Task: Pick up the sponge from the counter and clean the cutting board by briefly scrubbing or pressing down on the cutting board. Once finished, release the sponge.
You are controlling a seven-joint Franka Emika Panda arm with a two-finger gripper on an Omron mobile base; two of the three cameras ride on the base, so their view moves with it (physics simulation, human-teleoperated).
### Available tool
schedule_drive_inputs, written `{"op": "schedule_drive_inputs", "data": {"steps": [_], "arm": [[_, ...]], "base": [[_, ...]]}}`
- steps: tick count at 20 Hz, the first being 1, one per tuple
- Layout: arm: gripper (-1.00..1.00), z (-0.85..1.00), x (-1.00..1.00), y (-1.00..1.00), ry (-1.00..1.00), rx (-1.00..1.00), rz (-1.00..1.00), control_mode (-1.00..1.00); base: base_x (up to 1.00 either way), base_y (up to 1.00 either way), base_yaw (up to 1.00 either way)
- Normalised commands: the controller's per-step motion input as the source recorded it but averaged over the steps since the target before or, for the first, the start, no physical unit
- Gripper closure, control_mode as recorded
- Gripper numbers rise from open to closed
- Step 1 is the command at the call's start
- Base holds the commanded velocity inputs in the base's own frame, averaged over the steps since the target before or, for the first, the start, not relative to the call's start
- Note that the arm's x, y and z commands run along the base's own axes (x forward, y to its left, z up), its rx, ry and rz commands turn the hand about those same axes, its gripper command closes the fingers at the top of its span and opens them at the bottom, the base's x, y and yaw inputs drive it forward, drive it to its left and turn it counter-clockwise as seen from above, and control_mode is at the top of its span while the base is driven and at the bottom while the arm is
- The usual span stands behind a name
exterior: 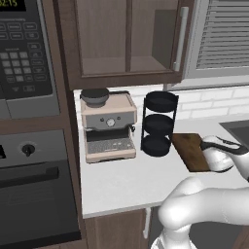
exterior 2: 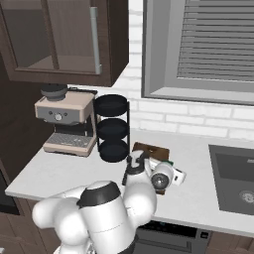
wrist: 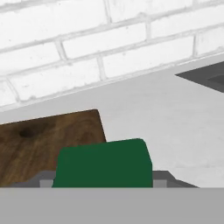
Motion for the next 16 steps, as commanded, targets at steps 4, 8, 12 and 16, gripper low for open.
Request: {"op": "schedule_drive_inputs", "data": {"steps": [4, 8, 12, 16], "arm": [[1.0, -0.24, 0.46, 0.4, 0.0, 0.0, 0.0, -1.0], [1.0, -0.19, 0.32, 0.57, 0.0, 0.0, 0.0, -1.0], [1.0, -0.29, 0.32, 0.62, -0.03, 0.0, -0.02, -1.0], [1.0, -0.41, 0.47, 0.59, -0.03, 0.0, -0.03, -1.0]], "base": [[0.0, 0.0, 0.0], [0.0, 0.0, 0.0], [0.0, 0.0, 0.0], [0.0, 0.0, 0.0]]}}
